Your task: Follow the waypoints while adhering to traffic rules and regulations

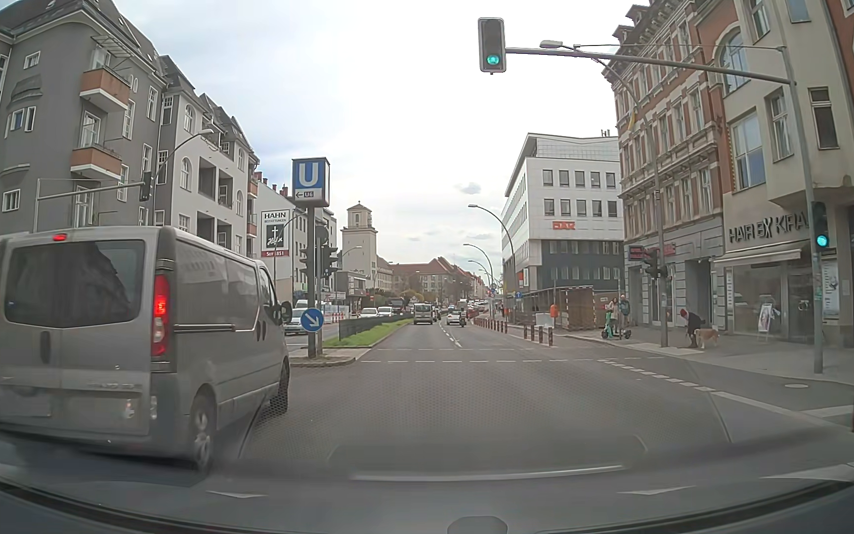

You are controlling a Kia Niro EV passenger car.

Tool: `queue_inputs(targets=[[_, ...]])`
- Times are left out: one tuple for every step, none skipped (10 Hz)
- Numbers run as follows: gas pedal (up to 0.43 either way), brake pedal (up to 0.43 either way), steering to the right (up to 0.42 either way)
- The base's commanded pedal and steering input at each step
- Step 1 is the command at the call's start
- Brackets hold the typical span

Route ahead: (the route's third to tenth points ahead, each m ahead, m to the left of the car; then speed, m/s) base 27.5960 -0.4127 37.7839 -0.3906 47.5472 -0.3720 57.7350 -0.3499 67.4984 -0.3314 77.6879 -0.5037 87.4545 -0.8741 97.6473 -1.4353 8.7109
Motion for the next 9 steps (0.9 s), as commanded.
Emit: queue_inputs(targets=[[0.461,0.000,-0.009],[0.461,0.000,-0.010],[0.461,0.000,-0.009],[0.461,0.000,-0.009],[0.461,0.000,-0.010],[0.461,0.000,-0.009],[0.469,0.000,-0.010],[0.469,0.000,-0.010],[0.469,0.000,-0.009]])
